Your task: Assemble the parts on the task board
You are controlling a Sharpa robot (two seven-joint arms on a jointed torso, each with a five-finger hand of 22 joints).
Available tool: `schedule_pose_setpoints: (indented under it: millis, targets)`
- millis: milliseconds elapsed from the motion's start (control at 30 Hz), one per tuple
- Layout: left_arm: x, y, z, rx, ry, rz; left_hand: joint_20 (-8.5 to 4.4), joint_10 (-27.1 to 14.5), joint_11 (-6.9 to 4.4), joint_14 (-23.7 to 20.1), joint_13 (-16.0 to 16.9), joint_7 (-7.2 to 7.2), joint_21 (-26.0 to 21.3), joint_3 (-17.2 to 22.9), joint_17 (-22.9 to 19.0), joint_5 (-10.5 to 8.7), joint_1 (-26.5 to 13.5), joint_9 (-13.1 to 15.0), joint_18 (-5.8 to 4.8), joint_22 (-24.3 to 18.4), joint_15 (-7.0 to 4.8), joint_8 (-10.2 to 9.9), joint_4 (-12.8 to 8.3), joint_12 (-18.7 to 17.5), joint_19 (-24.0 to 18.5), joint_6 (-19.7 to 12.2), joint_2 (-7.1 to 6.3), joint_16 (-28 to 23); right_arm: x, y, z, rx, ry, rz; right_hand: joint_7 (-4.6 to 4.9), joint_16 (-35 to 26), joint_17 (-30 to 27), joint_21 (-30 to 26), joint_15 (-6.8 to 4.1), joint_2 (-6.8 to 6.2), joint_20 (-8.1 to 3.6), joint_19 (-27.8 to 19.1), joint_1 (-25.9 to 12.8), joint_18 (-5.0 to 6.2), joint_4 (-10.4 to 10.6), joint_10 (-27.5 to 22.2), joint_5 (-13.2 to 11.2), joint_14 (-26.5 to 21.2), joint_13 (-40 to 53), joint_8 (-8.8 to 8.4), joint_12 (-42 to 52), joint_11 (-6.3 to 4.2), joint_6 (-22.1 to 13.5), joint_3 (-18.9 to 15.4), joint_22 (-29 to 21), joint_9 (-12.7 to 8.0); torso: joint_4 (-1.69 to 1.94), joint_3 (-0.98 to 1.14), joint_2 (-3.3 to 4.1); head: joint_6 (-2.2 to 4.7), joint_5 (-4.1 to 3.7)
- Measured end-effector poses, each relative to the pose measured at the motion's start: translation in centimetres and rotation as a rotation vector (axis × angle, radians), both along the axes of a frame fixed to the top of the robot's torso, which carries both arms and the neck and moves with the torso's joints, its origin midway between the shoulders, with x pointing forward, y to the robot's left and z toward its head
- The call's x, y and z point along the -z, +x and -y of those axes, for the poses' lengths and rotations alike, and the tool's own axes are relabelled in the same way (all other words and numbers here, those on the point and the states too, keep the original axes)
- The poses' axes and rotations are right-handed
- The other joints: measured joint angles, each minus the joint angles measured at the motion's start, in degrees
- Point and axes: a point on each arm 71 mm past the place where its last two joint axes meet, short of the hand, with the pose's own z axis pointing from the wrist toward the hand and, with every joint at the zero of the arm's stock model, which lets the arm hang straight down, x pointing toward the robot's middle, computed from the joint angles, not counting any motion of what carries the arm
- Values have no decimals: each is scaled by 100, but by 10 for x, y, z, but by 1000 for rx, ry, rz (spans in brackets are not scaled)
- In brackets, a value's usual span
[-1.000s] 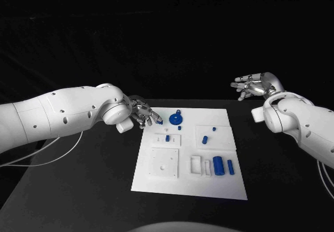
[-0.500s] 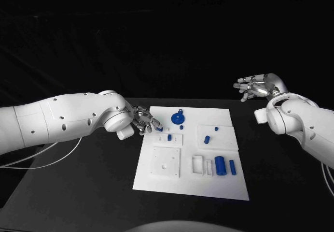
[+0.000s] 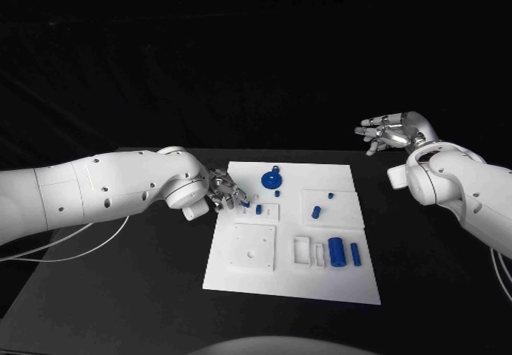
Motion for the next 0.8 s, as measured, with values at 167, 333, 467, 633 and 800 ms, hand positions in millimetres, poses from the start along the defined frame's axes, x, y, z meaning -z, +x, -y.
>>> schedule_pose_setpoints:
  millis: [167, 333, 467, 633, 800]
  targets:
    - [1, 0, 1, 6, 15, 6, 0, 0, 0, 0, 0, -1, 23, 7, -11, -1, 1, 26, 0, 0, 1, -2, -7, 0, 0, -1, 1, 0, 0, 0, 0, 0, 0, -1, 0, 0, 0, 0, 0, 0, 0, 0, 0, 0, 0, 0, 0, 0, 0, 0, 0, 0, 0, 0, 0, 0, 2, 0, -1, -13, -11]
    - [1, 0, 1, 15, 35, 12, 0, -1, 0, -5, 0, -3, 23, 9, -11, -1, 2, 28, 0, -1, -4, -14, -10, 0, 0, -3, 2, 0, 1, 0, 0, -1, 0, -2, 0, 0, 0, 0, 0, 0, 0, 0, 0, 0, 0, 0, 0, 0, 0, 0, 0, 0, 0, 0, 0, 0, 2, 3, -4, -17, -9]
    - [1, 0, 0, 19, 50, 14, 0, -1, 1, -15, -1, -5, 23, 9, -14, -2, 3, 30, 0, -1, -13, -19, -10, 0, 0, -5, 3, 0, 1, 0, 0, -2, -1, -3, 0, 0, 1, 0, 0, 0, 0, 0, 0, 0, 0, 0, 0, 0, 0, 0, 0, 0, 0, 0, 0, 0, 2, 3, -5, -13, -4]
    - [1, 0, -1, 25, 65, 12, 0, -1, 1, -16, -1, -10, 23, 9, -22, -15, 10, 33, -1, -2, -12, 0, -10, 0, 0, -10, 10, 0, 1, 0, 0, -2, -1, -4, 0, 0, 1, 0, 0, 0, 0, 0, 0, 0, 0, 0, 0, 0, 0, 0, 0, 0, 0, 0, 0, 0, 4, 2, -5, -20, -9]
    - [2, -1, -1, 32, 77, 8, 0, -1, 1, -16, -6, -11, 23, 9, -36, -24, 10, 33, 0, -2, -12, 0, -10, 0, 0, -10, 10, 0, 1, 0, 1, -3, -1, -4, 0, 0, 1, 0, 0, 0, 0, 0, 0, 0, 0, 0, 0, 0, 0, 0, 0, 0, 0, 0, 1, 0, 6, 2, -5, -29, -10]
